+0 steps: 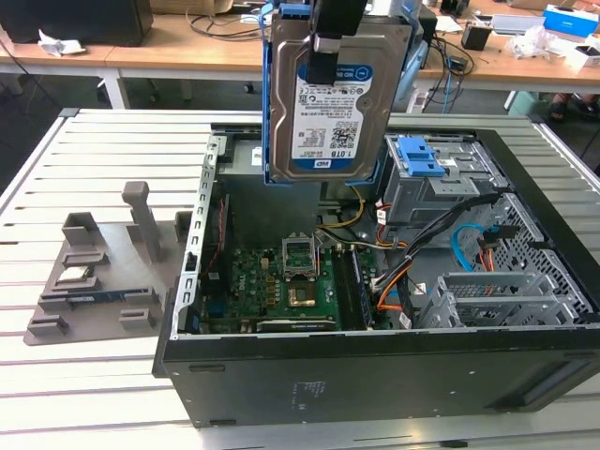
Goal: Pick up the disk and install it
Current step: 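Pick up the disk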
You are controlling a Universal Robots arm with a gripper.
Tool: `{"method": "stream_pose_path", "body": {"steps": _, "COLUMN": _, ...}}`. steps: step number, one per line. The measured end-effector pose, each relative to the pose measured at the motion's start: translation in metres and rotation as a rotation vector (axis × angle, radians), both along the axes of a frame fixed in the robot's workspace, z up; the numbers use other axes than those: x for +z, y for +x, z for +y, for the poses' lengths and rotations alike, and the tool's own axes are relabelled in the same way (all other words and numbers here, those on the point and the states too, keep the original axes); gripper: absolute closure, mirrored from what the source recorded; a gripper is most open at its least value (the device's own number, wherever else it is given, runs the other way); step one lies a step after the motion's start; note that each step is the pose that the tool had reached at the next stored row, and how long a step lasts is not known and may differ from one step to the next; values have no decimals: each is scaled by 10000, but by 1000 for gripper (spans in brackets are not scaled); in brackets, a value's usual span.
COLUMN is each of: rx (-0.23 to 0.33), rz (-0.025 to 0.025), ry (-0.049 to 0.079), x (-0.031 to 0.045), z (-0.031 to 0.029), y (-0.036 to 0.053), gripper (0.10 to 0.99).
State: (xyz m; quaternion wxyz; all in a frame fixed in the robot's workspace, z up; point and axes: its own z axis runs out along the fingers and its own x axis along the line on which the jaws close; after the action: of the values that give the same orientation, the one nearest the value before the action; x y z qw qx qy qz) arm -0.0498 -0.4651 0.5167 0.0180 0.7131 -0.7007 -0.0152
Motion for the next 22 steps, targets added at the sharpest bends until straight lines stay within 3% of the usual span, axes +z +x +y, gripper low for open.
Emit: {"method": "stream_pose_path", "body": {"steps": 22, "rx": 0, "rz": 0, "ry": 0, "x": -27, "z": -387, "y": 0, "gripper": 722}}
